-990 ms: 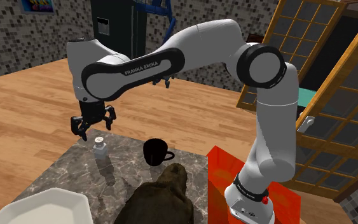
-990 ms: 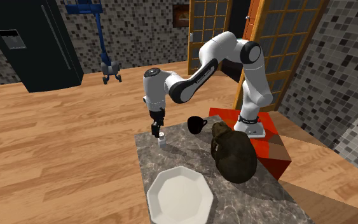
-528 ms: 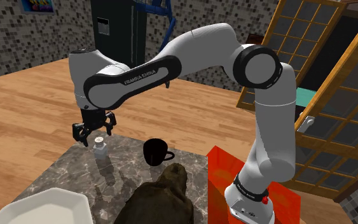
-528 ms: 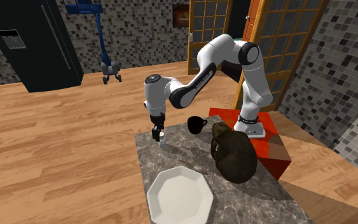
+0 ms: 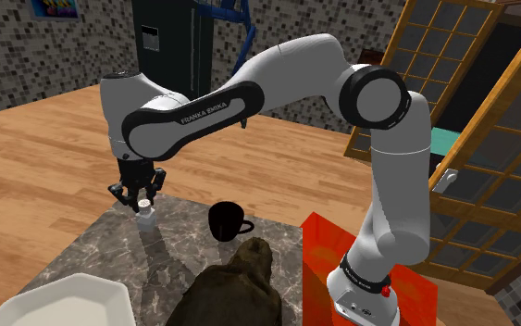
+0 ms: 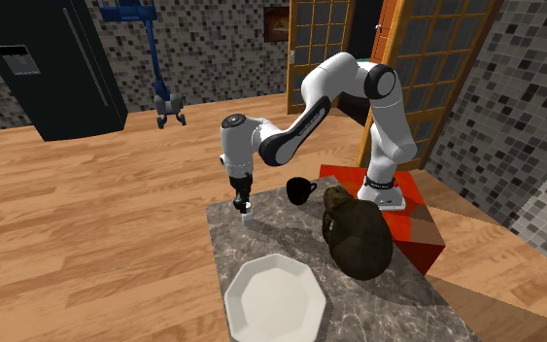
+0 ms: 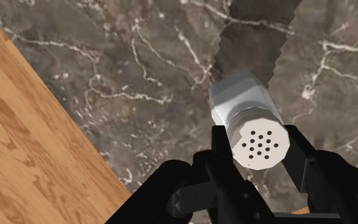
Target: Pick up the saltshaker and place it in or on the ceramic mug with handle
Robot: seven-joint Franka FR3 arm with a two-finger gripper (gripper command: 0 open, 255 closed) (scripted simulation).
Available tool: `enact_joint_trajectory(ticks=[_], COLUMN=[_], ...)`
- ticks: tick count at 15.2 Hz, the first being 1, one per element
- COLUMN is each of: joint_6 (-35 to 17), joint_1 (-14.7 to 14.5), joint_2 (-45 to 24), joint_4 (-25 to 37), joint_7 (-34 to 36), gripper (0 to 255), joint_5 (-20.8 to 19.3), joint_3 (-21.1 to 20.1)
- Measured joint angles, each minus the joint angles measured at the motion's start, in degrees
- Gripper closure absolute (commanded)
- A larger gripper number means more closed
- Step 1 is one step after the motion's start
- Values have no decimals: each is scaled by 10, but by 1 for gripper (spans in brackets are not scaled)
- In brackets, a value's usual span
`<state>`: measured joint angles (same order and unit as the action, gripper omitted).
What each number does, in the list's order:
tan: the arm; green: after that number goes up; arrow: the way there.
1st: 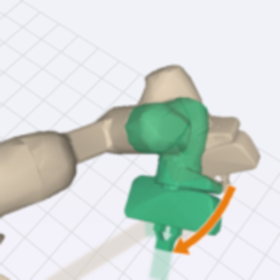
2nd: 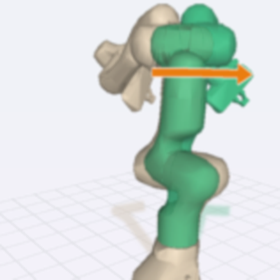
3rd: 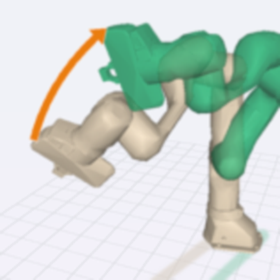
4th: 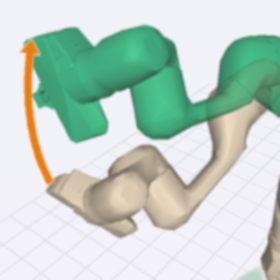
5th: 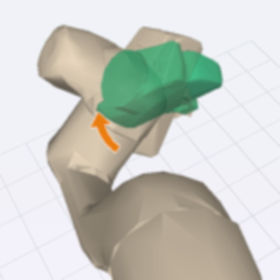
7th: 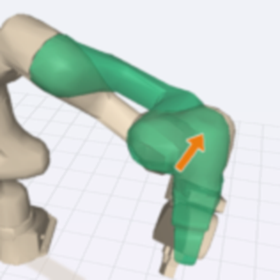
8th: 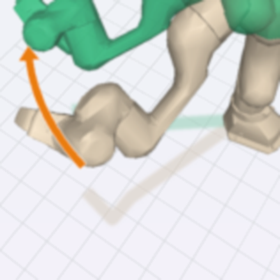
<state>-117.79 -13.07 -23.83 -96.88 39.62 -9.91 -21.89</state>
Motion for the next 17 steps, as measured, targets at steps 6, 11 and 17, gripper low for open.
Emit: enact_joint_trajectory(ticks=[6, 11, 17], joint_6=[0, 20, 59], joint_1=[0, 1, 2], joint_2=[0, 8, 22], joint_4=[0, 13, 40], joint_7=[0, -3, -8], gripper=[255, 255, 255], joint_5=[0, 4, 11], joint_3=[0, -2, -5])
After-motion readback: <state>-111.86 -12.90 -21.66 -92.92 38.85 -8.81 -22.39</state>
